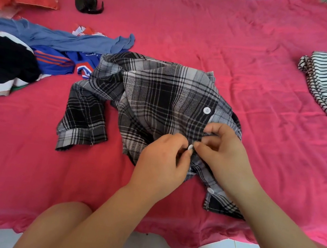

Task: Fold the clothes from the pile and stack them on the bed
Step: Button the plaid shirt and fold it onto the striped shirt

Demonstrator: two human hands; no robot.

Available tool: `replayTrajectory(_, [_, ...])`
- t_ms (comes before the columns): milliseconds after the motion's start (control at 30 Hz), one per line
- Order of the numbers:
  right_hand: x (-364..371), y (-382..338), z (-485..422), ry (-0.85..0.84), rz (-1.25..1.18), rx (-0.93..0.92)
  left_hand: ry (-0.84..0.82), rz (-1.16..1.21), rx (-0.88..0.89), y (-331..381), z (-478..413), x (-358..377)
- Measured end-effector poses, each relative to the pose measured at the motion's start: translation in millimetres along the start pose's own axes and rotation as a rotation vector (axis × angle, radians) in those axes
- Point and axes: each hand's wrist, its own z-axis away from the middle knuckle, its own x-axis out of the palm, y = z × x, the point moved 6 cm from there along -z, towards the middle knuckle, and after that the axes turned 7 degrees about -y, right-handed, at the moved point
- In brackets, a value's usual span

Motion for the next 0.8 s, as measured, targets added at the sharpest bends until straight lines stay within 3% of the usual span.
replayTrajectory(100, [0.3,-6.7,0.8,-0.009,0.093,-0.058,-0.053,0.091,-0.045,-2.1,-3.2,0.8])
replayTrajectory(200, [0.7,-8.8,-0.6,-0.024,0.153,-0.073,-0.134,0.244,-0.2,-7.4,-6.4,3.4])
replayTrajectory(267, [0.8,-10.1,-1.9,-0.034,0.144,-0.075,-0.186,0.474,-0.366,-13.7,-7.8,4.8])
replayTrajectory(333, [-1.2,-11.4,-2.4,-0.03,0.092,-0.074,-0.261,0.853,-0.535,-17.4,-7.6,10.4])
replayTrajectory(400, [-3.7,-10.9,-1.9,-0.022,0.036,-0.063,-0.317,1.066,-0.621,-17.6,-7.7,13.7])
replayTrajectory(433, [-4.0,-9.7,-2.0,-0.019,0.028,-0.055,-0.321,1.055,-0.627,-18.8,-8.3,13.6])
replayTrajectory(533, [-4.5,-6.0,-1.8,-0.017,0.017,-0.032,-0.249,0.683,-0.496,-24.4,-15.4,4.6])
replayTrajectory(600, [-9.3,-8.9,1.3,-0.012,0.013,-0.062,-0.152,0.643,-0.475,-29.5,-17.8,1.1])
replayTrajectory(700, [-20.4,-21.0,16.6,-0.013,0.222,-0.174,-0.022,0.642,-0.521,-40.5,-17.4,-1.6])
replayTrajectory(800, [-15.8,-29.2,34.9,-0.084,0.541,-0.329,-0.012,0.571,-0.47,-37.4,-19.2,-0.6])
